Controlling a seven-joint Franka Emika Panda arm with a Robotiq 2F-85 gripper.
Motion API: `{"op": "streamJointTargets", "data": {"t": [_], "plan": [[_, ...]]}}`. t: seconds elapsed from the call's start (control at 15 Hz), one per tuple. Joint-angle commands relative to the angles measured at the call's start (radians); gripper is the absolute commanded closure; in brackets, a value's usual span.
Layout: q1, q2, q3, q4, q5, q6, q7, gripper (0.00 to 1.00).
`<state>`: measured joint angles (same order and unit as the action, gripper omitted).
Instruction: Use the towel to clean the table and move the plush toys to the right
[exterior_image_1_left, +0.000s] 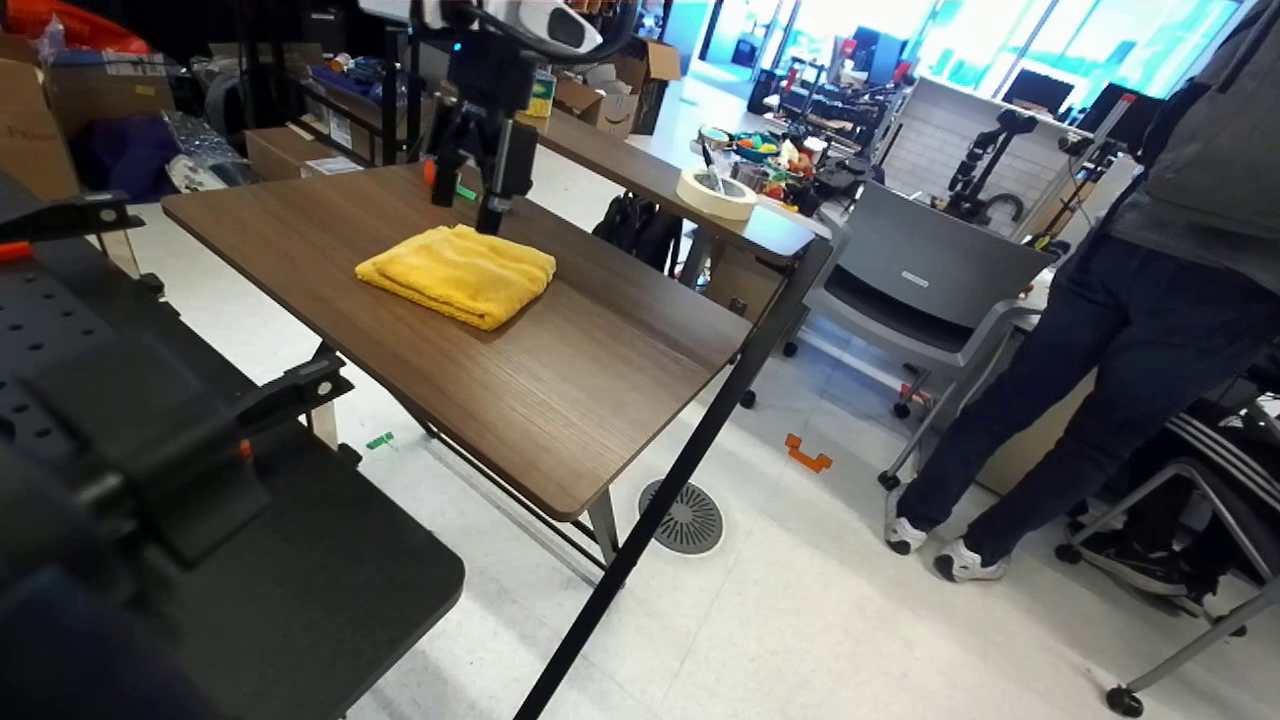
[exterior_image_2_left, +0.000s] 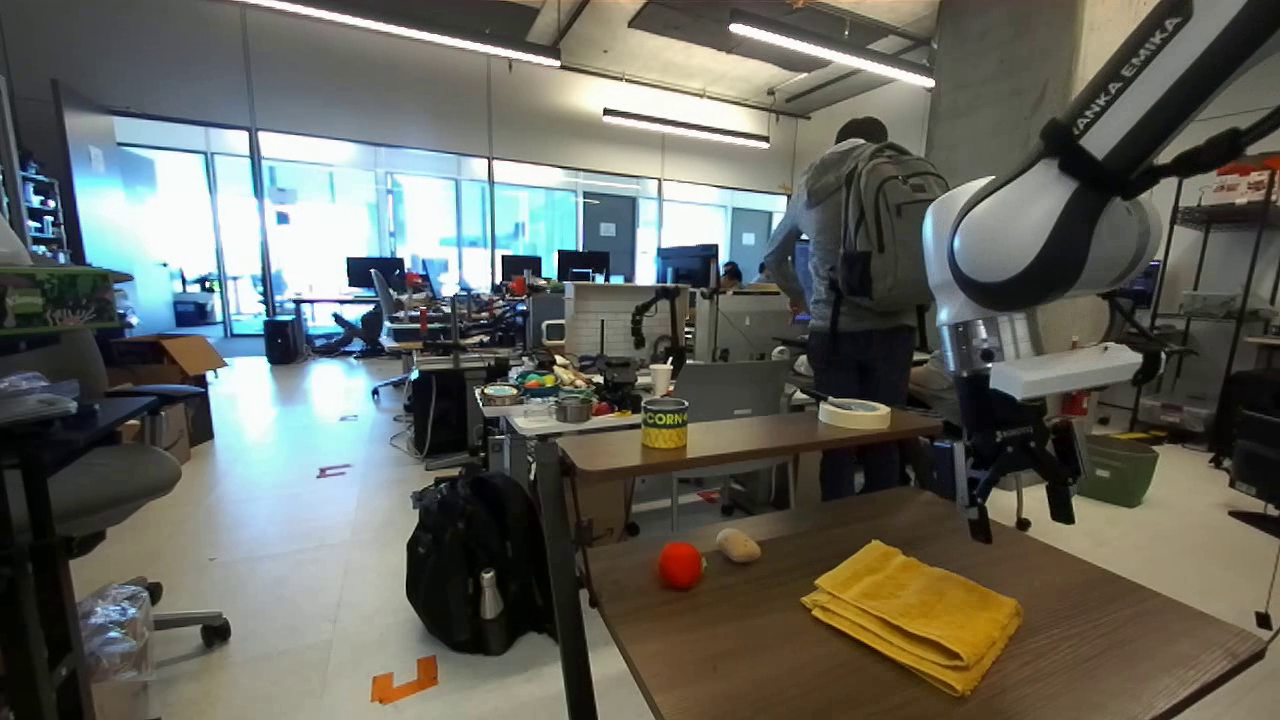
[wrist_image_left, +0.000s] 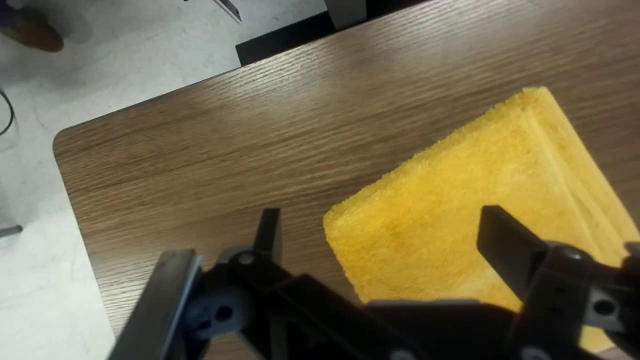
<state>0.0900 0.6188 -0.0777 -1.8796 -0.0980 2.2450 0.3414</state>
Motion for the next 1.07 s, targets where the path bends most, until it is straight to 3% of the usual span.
{"op": "streamJointTargets", "data": {"t": [0.0,0.07,0.13,0.27,0.67,0.8,1.0], "plan": [[0.107,-0.109,-0.024,-0.199,-0.140,0.166,0.044,0.00],[0.119,-0.115,-0.024,-0.204,-0.169,0.205,0.043,0.00],[0.089,-0.054,-0.006,-0.134,-0.109,0.135,0.034,0.00],[0.116,-0.076,-0.007,-0.168,-0.138,0.174,0.043,0.00],[0.112,-0.084,-0.011,-0.170,-0.141,0.197,0.043,0.00],[0.094,-0.062,0.007,-0.159,-0.109,0.290,0.033,0.00],[0.041,0.022,0.052,-0.086,0.007,0.307,-0.027,0.00]]}}
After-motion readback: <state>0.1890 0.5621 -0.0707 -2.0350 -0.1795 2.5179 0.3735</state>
